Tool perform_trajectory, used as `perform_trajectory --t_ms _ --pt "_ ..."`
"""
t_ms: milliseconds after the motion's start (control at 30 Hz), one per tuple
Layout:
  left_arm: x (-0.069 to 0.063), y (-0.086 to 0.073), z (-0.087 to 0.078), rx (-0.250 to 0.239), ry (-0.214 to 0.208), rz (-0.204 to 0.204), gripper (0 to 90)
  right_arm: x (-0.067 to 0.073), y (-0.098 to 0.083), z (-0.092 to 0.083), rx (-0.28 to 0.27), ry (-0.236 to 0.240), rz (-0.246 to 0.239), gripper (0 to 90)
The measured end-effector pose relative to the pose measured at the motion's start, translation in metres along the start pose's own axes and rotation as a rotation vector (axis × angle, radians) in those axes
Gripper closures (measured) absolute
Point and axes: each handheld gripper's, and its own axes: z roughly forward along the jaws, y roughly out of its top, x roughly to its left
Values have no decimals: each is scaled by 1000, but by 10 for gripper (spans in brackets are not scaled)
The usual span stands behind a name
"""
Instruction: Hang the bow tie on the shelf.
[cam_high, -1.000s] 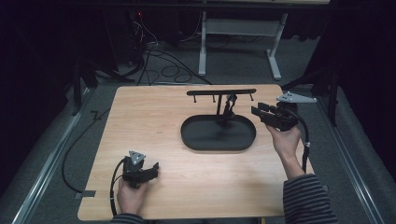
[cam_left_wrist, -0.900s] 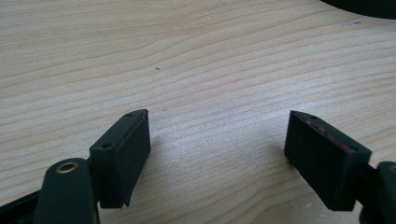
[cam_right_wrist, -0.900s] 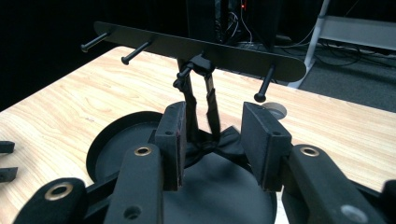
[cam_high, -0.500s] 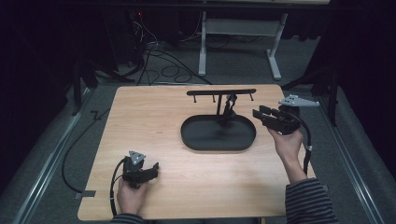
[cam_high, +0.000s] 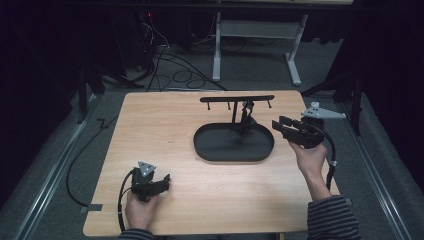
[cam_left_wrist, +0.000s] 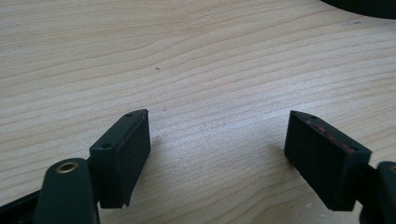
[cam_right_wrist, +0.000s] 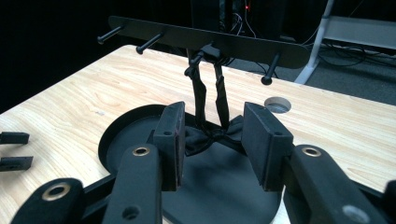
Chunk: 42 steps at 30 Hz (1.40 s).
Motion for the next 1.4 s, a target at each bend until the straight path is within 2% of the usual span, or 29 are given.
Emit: perform_trajectory --t_ms 400,867,1400 --pt "0 0 0 2 0 2 229 1 -9 -9 -10 12 14 596" --pt "0 0 0 0 0 0 229 -6 -19 -26 -24 -4 36 588" --pt "0 0 0 0 0 0 229 -11 -39 -39 -30 0 69 567"
